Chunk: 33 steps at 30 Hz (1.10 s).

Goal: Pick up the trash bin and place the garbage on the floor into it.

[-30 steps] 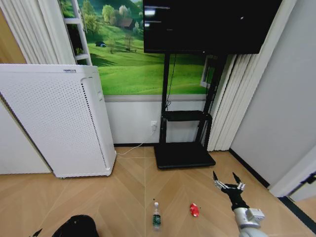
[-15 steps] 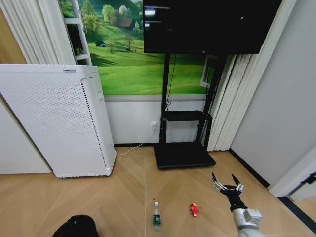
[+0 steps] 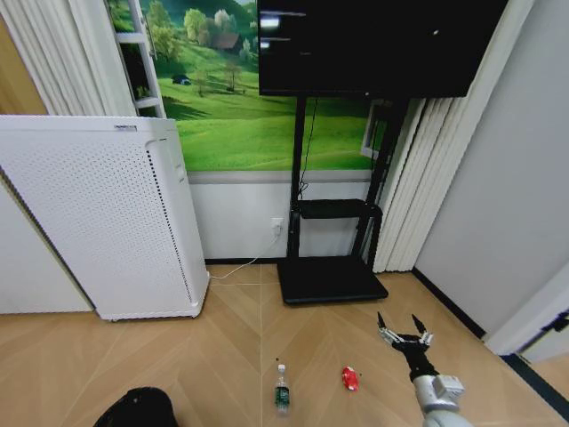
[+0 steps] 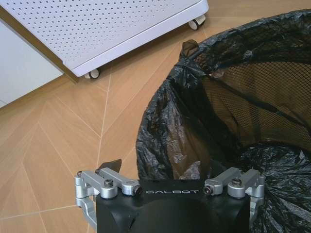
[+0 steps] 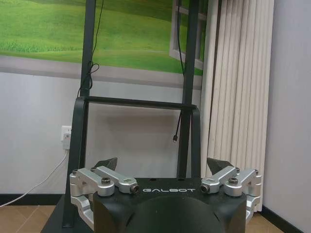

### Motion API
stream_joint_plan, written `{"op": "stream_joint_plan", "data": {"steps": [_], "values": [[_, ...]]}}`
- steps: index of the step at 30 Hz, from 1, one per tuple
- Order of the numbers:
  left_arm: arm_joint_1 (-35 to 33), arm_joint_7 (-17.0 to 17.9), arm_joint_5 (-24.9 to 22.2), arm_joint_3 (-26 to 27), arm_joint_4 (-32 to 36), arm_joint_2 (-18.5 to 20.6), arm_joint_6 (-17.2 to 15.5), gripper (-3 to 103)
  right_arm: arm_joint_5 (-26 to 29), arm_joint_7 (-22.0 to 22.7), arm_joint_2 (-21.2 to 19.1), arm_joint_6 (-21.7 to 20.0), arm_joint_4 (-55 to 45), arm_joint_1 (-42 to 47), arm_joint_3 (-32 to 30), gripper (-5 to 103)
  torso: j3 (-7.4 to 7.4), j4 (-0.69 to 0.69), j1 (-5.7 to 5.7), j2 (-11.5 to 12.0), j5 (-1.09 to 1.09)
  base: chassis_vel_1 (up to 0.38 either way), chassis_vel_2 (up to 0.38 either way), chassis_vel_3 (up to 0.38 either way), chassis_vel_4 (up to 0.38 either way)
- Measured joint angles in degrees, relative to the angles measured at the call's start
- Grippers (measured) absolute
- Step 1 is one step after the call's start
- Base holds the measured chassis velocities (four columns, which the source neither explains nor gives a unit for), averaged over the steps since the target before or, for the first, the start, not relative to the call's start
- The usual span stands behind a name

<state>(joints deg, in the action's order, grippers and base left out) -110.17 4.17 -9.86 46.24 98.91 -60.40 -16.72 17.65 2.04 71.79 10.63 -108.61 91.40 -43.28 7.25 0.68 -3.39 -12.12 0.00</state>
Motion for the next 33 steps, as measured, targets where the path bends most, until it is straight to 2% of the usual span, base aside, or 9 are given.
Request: {"op": "stream_joint_plan", "data": {"steps": [5, 8, 11, 12, 14, 19, 22, 30, 33], "values": [[0.5, -0.6, 0.2, -0.5, -0.4, -0.4, 0.1, 94, 0.1, 0.1, -0.4, 0.0, 0.2, -0.5, 0.0, 100, 0.0, 0.0, 0.0, 0.0, 0.0, 0.0, 0.0, 0.0, 0.0], [0.7, -1.1, 0.5, -0.7, -0.5, -0.5, 0.2, 84, 0.2, 0.2, -0.7, -0.1, 0.3, -0.9, 0.1, 100, 0.0, -0.01, 0.0, 0.0, 0.03, 0.0, 0.0, 0.0, 0.0], [1.0, -1.2, 0.8, -1.0, -0.5, -0.7, 0.5, 66, 0.3, 0.2, -0.9, -0.2, 0.5, -1.2, 0.3, 100, 0.0, 0.0, 0.0, 0.0, 0.03, 0.0, 0.0, 0.0, 0.0], [1.0, -1.2, 0.8, -1.0, -0.5, -0.7, 0.5, 66, 0.3, 0.2, -0.9, -0.2, 0.5, -1.2, 0.3, 100, 0.0, 0.0, 0.0, 0.0, 0.03, 0.0, 0.0, 0.0, 0.0], [1.2, -1.2, 0.9, -1.0, -0.6, -0.8, 0.6, 55, 0.5, 0.2, -1.2, -0.2, 0.5, -1.5, 0.3, 100, 0.0, 0.0, 0.0, 0.0, 0.04, 0.0, 0.0, 0.0, 0.0], [1.1, -1.1, 0.9, -0.9, -0.5, -1.0, 0.8, 43, 0.6, 0.3, -1.3, -0.4, 0.5, -1.7, 0.3, 100, -0.01, -0.01, 0.0, 0.0, 0.07, 0.0, 0.0, 0.0, 0.0], [1.0, -1.1, 0.8, -0.7, -0.3, -1.2, 0.9, 39, 0.6, 0.3, -1.2, -0.4, 0.4, -1.7, 0.5, 100, 0.0, -0.01, 0.0, 0.0, 0.04, 0.0, 0.0, 0.0, 0.0], [1.2, -0.8, 0.6, -0.4, 0.3, -1.6, 1.3, 39, 0.6, 0.4, -1.1, -0.4, -0.1, -1.5, 0.2, 100, 0.01, -0.02, 0.0, 0.0, -0.05, 0.0, 0.0, 0.0, 0.0], [1.8, 0.7, 2.1, 0.1, 2.2, -2.2, 2.3, 34, 0.6, 0.5, -1.2, -0.3, -0.5, -1.2, -0.3, 100, 0.01, 0.01, 0.0, 0.0, -0.07, 0.0, 0.0, 0.0, 0.0]]}}
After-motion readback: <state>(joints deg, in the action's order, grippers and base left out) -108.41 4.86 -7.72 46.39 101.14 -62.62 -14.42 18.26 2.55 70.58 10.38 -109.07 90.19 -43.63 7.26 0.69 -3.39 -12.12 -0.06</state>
